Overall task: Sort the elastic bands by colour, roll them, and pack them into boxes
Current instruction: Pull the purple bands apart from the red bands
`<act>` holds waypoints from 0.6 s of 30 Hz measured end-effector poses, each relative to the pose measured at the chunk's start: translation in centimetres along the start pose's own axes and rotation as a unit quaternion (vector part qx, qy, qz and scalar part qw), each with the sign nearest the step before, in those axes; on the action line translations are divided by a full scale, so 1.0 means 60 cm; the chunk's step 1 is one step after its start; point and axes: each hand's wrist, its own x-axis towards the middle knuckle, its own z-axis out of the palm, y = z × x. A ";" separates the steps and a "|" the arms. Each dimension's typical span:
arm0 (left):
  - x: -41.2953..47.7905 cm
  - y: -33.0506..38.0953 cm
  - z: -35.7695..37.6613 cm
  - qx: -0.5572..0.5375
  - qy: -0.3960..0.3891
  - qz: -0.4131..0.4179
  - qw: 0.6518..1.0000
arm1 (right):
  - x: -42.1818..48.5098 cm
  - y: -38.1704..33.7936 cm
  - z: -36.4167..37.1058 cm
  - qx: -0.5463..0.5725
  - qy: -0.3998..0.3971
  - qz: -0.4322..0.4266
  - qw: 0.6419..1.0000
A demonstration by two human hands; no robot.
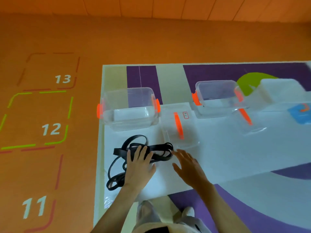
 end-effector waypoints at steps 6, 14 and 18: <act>0.033 0.169 -0.042 0.013 0.016 0.077 0.997 | -0.089 0.117 -0.080 -0.012 0.071 0.071 0.995; 0.057 0.484 -0.041 0.002 0.069 0.185 0.980 | -0.287 0.379 -0.183 0.042 0.173 0.205 0.962; 0.071 0.655 -0.029 0.016 0.071 0.219 0.973 | -0.386 0.497 -0.229 0.053 0.235 0.252 0.937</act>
